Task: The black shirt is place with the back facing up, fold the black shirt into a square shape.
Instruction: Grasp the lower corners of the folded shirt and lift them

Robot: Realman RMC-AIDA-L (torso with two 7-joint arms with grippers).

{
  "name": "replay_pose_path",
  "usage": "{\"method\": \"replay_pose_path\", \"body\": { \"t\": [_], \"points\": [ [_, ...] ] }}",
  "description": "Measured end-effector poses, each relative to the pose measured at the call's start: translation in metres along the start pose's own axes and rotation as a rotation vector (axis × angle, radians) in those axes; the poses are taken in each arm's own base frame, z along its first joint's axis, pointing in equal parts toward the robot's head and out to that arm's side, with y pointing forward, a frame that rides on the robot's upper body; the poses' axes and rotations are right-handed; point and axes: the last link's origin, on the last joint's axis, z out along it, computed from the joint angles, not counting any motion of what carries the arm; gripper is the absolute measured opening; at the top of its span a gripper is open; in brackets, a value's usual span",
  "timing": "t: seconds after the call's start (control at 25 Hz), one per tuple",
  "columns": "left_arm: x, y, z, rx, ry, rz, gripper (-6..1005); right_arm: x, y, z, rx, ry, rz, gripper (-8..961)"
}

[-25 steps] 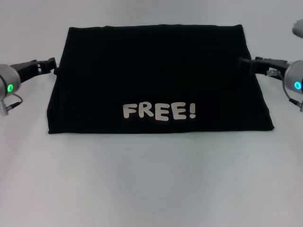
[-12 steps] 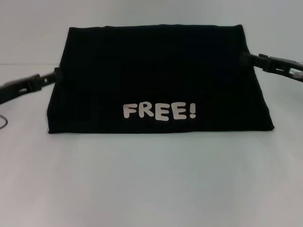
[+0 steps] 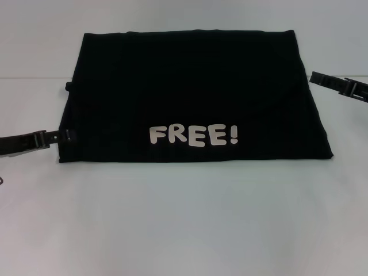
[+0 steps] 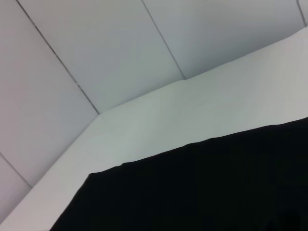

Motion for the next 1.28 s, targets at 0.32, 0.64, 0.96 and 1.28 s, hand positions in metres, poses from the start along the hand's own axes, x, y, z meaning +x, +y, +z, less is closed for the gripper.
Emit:
{"method": "replay_pose_path", "body": {
  "t": [0.32, 0.64, 0.96, 1.28],
  "points": [
    [0.001, 0.006, 0.020, 0.050, -0.050, 0.041, 920, -0.001, -0.002, 0.003, 0.020, -0.002, 0.002, 734],
    [-0.003, 0.009, 0.028, 0.061, -0.078, 0.067, 918, -0.001, -0.002, 0.002, 0.025, -0.003, 0.011, 734],
    [-0.007, 0.013, 0.031, 0.054, -0.110, 0.097, 916, -0.001, -0.003, 0.002, 0.026, -0.004, 0.011, 733],
    [-0.006, 0.013, 0.031, 0.059, -0.114, 0.116, 914, -0.001, -0.003, 0.002, 0.025, -0.004, 0.011, 719]
  ]
}}
